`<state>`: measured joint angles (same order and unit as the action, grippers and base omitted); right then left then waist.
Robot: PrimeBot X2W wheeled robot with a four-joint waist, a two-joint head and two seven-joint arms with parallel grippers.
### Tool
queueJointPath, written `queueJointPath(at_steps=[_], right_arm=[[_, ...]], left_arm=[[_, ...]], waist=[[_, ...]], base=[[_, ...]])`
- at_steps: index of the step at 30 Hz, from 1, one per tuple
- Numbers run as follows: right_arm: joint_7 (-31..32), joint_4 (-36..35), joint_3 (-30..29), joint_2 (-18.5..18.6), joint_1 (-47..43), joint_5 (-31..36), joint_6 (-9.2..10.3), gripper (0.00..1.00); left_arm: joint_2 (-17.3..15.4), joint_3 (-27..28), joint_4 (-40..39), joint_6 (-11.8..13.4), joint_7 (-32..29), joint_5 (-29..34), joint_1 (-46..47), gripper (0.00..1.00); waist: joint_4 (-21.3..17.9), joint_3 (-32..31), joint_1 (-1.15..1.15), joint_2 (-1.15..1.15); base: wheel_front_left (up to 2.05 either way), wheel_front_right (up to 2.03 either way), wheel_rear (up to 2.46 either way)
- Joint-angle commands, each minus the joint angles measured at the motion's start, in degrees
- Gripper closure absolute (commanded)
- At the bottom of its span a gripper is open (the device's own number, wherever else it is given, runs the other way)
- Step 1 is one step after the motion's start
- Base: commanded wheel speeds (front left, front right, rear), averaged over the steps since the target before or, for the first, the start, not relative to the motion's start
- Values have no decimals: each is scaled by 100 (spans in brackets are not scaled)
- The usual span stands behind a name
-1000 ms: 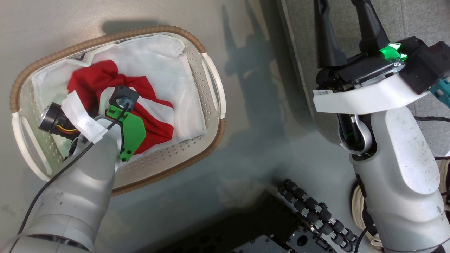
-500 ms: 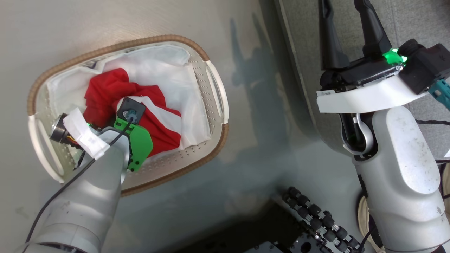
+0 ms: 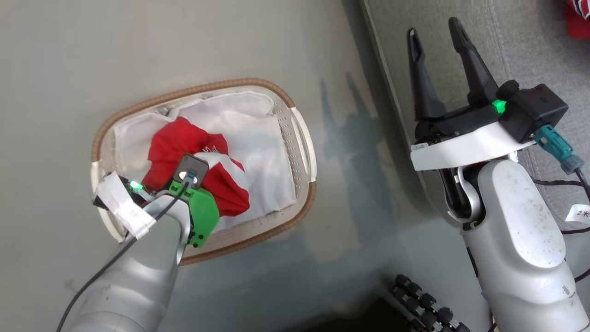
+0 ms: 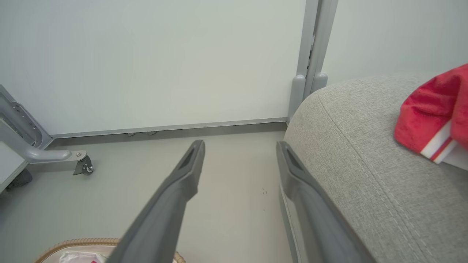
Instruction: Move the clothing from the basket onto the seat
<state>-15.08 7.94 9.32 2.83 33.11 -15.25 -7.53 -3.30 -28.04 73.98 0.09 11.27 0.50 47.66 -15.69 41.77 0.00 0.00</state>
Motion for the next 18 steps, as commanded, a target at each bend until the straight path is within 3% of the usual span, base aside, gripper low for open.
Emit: queueJointPath(at_steps=[1,10,18], right_arm=[[-13,50,-15,21,-129,53,8,0],[-13,293,-40,21,-343,268,8,0],[-13,511,-92,21,-655,493,8,0]], left_arm=[[-3,-20,-8,-21,61,-64,-108,100],[36,-159,-316,-187,313,-428,-471,100],[33,-431,-929,-176,398,-976,-808,100]], waist=[[213,-316,0,0],[463,-941,0,0],[721,-1493,0,0]], base=[[0,0,0],[0,0,0],[0,0,0]])
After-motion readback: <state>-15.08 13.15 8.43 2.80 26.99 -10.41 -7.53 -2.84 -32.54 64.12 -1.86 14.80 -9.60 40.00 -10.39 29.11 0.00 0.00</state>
